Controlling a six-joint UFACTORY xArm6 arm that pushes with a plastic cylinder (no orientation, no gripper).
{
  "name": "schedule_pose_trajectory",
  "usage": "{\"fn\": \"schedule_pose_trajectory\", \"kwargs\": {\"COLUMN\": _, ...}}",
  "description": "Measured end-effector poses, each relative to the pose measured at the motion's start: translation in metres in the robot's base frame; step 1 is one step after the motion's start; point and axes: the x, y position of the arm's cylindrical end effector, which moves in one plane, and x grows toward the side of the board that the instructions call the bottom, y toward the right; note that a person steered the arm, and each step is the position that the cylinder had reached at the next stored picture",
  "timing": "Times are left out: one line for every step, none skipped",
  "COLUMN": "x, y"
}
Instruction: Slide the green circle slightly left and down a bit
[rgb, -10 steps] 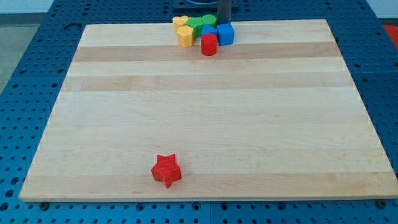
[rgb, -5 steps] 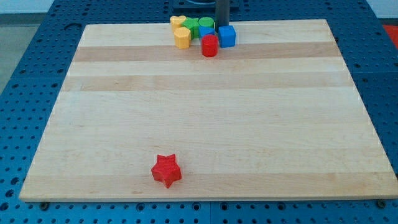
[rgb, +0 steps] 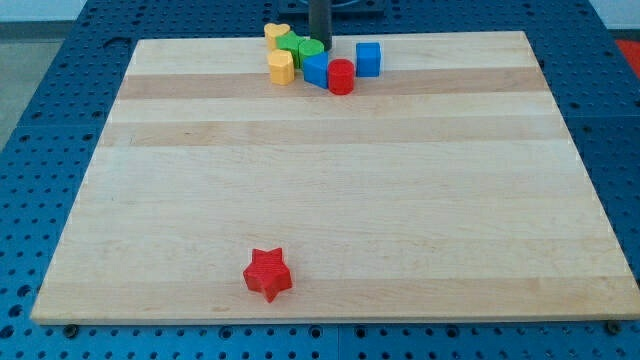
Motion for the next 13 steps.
{"fn": "schedule_pose_trajectory", "kwargs": {"x": -0.018, "y": 0.006}}
{"fn": "schedule_pose_trajectory", "kwargs": {"x": -0.022, "y": 0.006}}
{"fn": "schedule_pose_trajectory", "kwargs": {"x": -0.021, "y": 0.001}}
{"fn": "schedule_pose_trajectory", "kwargs": {"x": -0.021, "y": -0.033}}
{"fn": "schedule_pose_trajectory", "kwargs": {"x": -0.004, "y": -0.033}}
{"fn": "schedule_pose_trajectory", "kwargs": {"x": -0.001, "y": -0.028}}
{"fn": "schedule_pose_trajectory", "kwargs": {"x": -0.022, "y": -0.004}}
{"fn": "schedule_pose_trajectory", "kwargs": {"x": -0.022, "y": -0.004}}
{"fn": "schedule_pose_trajectory", "kwargs": {"x": -0.019, "y": -0.021}}
{"fn": "schedule_pose_trajectory", "kwargs": {"x": -0.003, "y": -0.033}}
{"fn": "schedule_pose_trajectory", "kwargs": {"x": -0.006, "y": -0.015}}
{"fn": "schedule_pose_trajectory", "kwargs": {"x": -0.021, "y": -0.002}}
{"fn": "schedule_pose_trajectory", "kwargs": {"x": -0.022, "y": -0.004}}
